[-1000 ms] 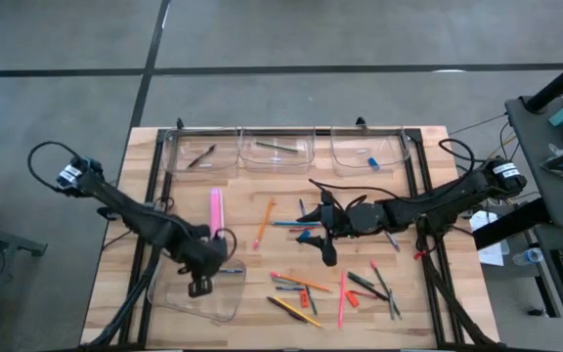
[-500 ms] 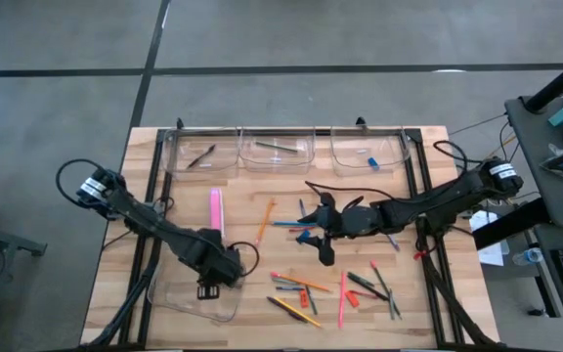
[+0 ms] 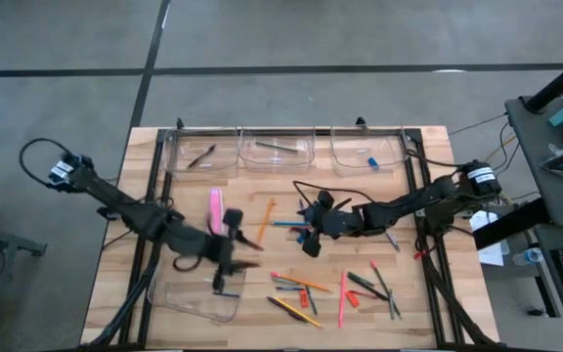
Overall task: Sort crayons/erasers/pens/pencils in bins
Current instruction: Put the blue crayon into the bottom left transparent bin
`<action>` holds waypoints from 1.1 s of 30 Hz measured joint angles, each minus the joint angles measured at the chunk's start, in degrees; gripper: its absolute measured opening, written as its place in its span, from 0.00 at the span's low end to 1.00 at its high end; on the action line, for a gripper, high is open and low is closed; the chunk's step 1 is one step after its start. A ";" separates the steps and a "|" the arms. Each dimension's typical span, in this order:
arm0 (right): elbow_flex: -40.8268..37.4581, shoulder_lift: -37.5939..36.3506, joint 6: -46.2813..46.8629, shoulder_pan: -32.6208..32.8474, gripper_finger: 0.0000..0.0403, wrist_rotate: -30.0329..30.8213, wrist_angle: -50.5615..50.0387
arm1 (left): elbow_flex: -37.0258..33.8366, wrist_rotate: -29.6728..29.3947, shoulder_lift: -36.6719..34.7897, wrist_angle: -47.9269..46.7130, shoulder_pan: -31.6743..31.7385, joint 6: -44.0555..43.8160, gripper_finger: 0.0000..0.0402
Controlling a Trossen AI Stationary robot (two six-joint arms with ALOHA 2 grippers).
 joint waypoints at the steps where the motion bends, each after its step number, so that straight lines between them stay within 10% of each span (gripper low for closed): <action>1: -0.02 -0.04 0.89 -0.20 0.57 -1.05 0.20 | -2.65 -0.16 -1.57 4.34 1.33 -0.69 0.40; 12: -2.87 -0.38 7.65 -4.63 0.57 -1.59 0.15 | -22.92 6.16 -7.32 36.37 18.45 -14.48 0.40; 33: -3.17 9.77 15.47 -16.31 0.57 -1.60 0.43 | -22.49 4.50 -7.45 37.44 20.44 -9.81 0.40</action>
